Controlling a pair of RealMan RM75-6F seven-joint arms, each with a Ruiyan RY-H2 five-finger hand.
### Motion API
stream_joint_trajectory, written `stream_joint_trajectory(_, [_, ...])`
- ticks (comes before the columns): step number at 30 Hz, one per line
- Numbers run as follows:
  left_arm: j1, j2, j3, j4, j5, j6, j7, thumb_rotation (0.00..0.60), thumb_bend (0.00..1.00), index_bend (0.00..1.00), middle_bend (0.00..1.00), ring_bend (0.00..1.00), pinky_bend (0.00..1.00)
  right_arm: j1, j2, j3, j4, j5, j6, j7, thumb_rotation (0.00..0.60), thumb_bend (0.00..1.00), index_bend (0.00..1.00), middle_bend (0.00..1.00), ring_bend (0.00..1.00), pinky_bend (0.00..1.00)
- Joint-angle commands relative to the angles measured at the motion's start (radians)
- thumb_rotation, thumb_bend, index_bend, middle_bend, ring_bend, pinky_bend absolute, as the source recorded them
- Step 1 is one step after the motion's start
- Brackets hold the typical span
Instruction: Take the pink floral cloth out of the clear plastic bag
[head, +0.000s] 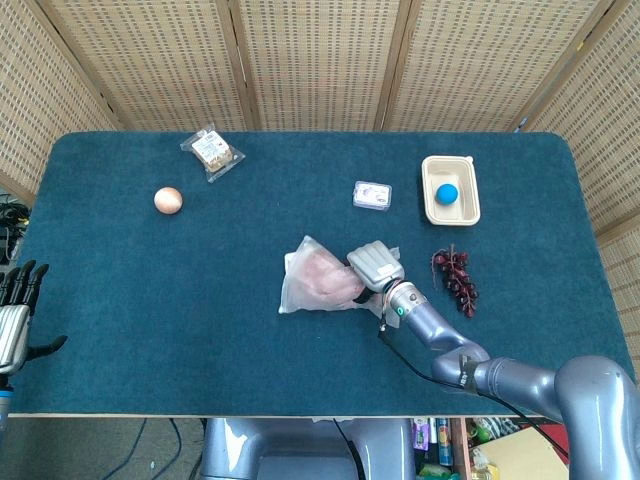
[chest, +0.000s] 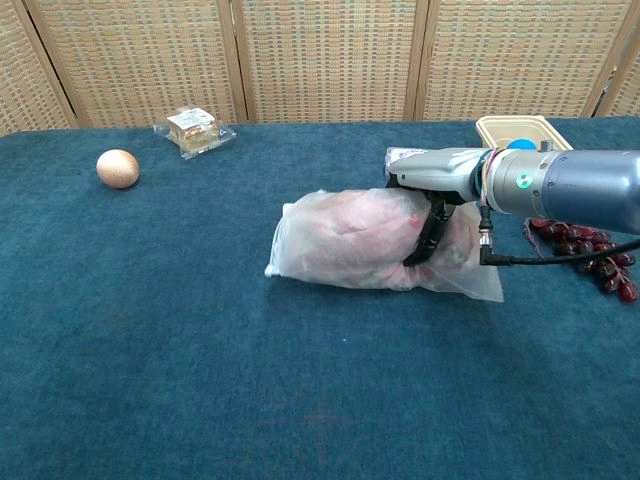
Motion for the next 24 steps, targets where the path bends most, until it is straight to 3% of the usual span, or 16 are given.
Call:
stream_joint_trajectory(1, [-0.004,-0.003,0.001,0.004,-0.003,-0.008,-0.001,0.600,0.02,0.00,0.00,0.00,0.00,-0.036,-0.013,0.007,0.006,-0.100,0.068,0.091,0.600,0.40,0.67,0.79,0.69,0.62])
stream_joint_trajectory(12, [-0.080,-0.002,-0.038,0.038,0.002,-0.096,-0.072,0.600,0.02,0.00,0.00,0.00,0.00,-0.041,-0.049,0.024,0.052,-0.345,0.266,0.220,0.600,0.40,0.67,0.79,0.69,0.62])
stream_joint_trajectory(16, [-0.144,0.003,-0.063,0.064,0.026,-0.159,-0.118,0.600,0.02,0.01,0.00,0.00,0.00,-0.015,-0.082,0.036,0.087,-0.363,0.261,0.212,0.600,0.40,0.67,0.78,0.69,0.62])
stream_joint_trajectory(24, [-0.280,0.015,-0.107,0.062,0.054,-0.337,-0.326,0.600,0.02,0.17,0.00,0.00,0.00,0.050,-0.160,0.083,0.130,-0.334,0.205,0.165,0.600,0.40,0.67,0.78,0.69,0.62])
